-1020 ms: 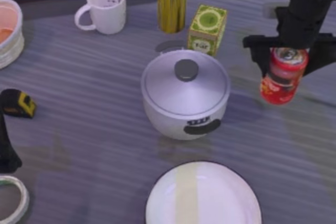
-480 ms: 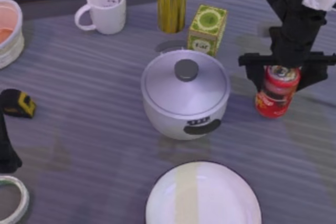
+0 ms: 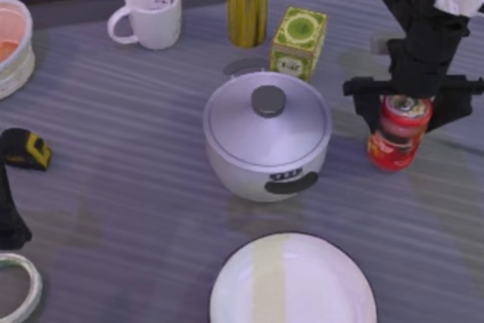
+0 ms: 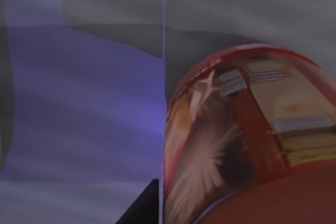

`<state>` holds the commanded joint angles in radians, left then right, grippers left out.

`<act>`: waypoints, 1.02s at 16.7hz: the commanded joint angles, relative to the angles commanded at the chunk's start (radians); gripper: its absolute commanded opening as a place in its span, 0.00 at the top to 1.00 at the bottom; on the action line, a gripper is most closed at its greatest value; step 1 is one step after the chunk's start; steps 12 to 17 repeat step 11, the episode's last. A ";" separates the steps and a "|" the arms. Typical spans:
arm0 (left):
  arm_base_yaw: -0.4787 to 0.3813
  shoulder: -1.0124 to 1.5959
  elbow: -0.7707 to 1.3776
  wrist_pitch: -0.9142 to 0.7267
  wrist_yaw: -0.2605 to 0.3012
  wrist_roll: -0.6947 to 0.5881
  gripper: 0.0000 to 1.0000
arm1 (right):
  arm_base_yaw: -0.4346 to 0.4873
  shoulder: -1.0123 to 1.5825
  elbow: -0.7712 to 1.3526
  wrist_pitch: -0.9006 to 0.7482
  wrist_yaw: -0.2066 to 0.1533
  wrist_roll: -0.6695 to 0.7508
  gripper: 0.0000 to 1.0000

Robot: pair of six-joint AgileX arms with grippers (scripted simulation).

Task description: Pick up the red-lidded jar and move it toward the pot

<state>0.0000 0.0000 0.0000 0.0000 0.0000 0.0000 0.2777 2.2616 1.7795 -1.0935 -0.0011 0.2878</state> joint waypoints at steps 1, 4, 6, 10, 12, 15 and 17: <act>0.000 0.000 0.000 0.000 0.000 0.000 0.00 | 0.000 0.000 0.000 0.000 0.000 0.000 0.32; 0.000 0.000 0.000 0.000 0.000 0.000 0.00 | 0.000 0.000 0.000 0.000 0.000 0.000 0.10; 0.000 0.000 0.000 0.000 0.000 0.000 0.00 | 0.000 0.000 0.000 0.000 0.000 0.000 0.00; 0.000 0.000 0.000 0.000 0.000 0.000 0.00 | 0.000 0.000 0.000 0.000 0.000 0.000 0.00; 0.000 0.000 0.000 0.000 0.000 0.000 0.00 | 0.000 0.000 0.000 0.000 0.000 0.000 0.00; 0.000 0.000 0.000 0.000 0.000 0.000 0.00 | 0.000 0.000 0.000 0.000 0.000 0.000 0.00; 0.000 0.000 0.000 0.000 0.000 0.000 0.00 | 0.000 0.000 0.000 0.000 0.000 0.000 0.00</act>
